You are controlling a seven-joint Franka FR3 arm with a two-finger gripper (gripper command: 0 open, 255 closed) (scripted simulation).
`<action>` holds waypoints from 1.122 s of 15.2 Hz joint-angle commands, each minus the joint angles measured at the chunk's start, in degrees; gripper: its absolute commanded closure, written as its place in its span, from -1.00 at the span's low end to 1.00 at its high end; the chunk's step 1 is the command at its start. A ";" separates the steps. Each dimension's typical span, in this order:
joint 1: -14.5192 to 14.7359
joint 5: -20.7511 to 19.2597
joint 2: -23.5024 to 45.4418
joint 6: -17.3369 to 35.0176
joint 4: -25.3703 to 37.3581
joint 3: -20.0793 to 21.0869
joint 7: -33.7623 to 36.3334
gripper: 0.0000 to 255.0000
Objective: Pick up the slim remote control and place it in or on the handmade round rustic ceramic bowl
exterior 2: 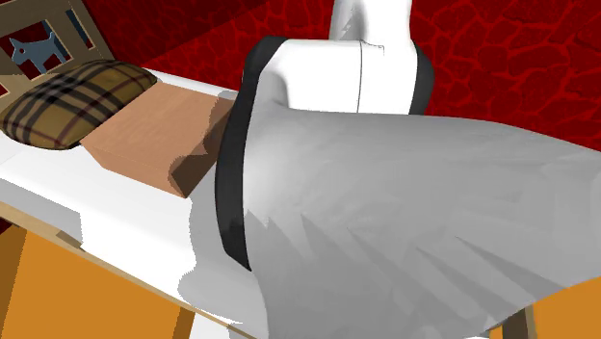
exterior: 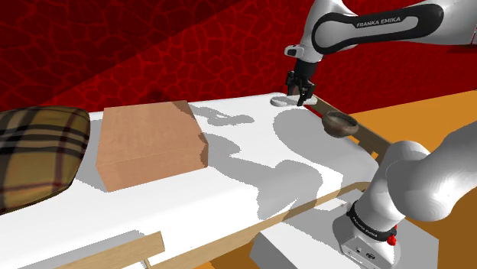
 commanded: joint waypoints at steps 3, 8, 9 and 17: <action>-2.83 -2.71 -3.87 -1.07 -2.12 -2.86 -4.22 1.00; -6.41 -6.08 -7.55 -2.44 -3.39 -6.90 -10.02 1.00; -7.08 -6.74 -8.11 -2.71 -3.44 -7.78 -11.25 1.00; -11.60 -11.43 -10.30 -4.38 -1.57 -15.68 -21.78 1.00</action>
